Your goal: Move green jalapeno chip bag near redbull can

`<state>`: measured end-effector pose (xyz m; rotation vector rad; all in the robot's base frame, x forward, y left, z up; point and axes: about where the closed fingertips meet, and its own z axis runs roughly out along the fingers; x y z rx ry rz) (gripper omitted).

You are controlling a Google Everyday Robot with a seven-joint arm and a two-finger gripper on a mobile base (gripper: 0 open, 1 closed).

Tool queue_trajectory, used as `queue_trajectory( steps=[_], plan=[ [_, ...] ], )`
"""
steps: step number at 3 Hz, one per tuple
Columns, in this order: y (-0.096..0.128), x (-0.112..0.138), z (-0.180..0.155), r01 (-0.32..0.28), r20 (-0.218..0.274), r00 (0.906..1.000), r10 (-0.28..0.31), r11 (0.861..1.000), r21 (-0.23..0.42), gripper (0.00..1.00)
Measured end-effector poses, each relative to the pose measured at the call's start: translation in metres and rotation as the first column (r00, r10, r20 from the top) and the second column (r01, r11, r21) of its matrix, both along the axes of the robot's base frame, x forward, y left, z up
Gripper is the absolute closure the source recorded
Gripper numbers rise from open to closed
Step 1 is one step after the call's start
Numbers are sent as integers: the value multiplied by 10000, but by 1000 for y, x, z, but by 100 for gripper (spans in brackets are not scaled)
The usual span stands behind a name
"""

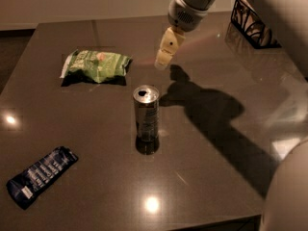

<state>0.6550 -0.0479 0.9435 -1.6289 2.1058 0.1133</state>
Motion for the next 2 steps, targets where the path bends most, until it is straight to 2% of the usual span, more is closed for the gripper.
queue_trajectory(
  steps=[1, 2],
  plan=[
    [36, 20, -21, -61, -129, 9999, 68, 9987, 512, 0],
    [71, 33, -41, -179, -475, 9986, 236, 9929, 1177, 0]
  ],
)
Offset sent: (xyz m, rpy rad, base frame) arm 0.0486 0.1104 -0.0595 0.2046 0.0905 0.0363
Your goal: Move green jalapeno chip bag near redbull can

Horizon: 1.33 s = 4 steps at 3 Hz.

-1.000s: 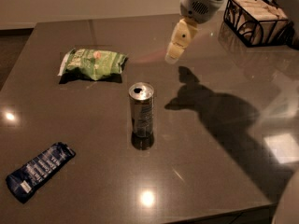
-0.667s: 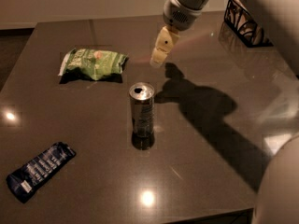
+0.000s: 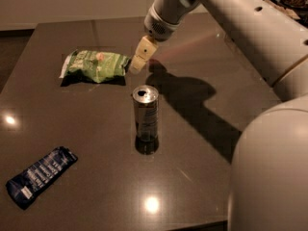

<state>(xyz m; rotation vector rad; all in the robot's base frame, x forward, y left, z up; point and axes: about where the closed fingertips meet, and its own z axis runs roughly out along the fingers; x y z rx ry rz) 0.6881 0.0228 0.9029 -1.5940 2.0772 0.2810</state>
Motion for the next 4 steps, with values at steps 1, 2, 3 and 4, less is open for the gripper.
queue_trajectory(
  steps=[1, 2, 3, 4],
  plan=[
    [31, 3, -22, -356, -373, 9986, 363, 9992, 181, 0],
    [74, 5, -45, -912, -633, 9938, 917, 9958, 99, 0],
    [91, 8, -52, -1134, -633, 9916, 1129, 9935, -39, 0],
    [100, 15, -54, -1171, -508, 9920, 1153, 9925, -340, 18]
  ],
)
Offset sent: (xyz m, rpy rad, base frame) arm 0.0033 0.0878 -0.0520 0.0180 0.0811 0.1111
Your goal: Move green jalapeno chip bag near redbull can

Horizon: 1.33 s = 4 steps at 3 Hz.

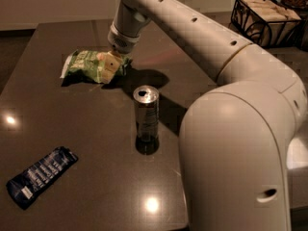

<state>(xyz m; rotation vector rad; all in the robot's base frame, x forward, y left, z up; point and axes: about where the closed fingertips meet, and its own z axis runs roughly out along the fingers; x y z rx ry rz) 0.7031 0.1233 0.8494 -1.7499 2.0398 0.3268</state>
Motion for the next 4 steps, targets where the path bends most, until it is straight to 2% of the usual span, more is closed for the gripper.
queue_trajectory(
  steps=[1, 2, 3, 4],
  plan=[
    [-1, 2, 2, 23, 103, 9999, -22, 9999, -113, 41],
    [-9, 0, 15, 59, 178, 9998, -63, 9997, 240, 64],
    [-28, -12, 36, -263, 410, 9989, 230, 9964, 807, 88],
    [-58, -35, 52, -1029, 729, 9928, 954, 9888, 1085, 100]
  ],
)
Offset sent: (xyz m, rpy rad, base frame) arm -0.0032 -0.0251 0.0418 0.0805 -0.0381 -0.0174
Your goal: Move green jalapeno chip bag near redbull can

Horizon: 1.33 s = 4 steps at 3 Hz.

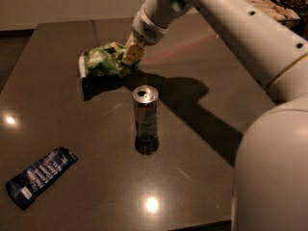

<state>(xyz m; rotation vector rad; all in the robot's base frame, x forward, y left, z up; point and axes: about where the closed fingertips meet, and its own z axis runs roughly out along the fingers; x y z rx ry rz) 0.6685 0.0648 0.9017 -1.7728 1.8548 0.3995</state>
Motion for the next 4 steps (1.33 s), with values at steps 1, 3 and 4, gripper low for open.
queue_trajectory(
  steps=[1, 3, 4],
  plan=[
    [-38, -26, 8, -885, 527, 9946, 897, 9958, -246, 100],
    [-100, -69, 8, -2174, 1077, 9672, 2302, 9689, -1183, 100],
    [-112, -84, 4, -2498, 963, 9600, 2628, 9597, -1288, 100]
  ],
)
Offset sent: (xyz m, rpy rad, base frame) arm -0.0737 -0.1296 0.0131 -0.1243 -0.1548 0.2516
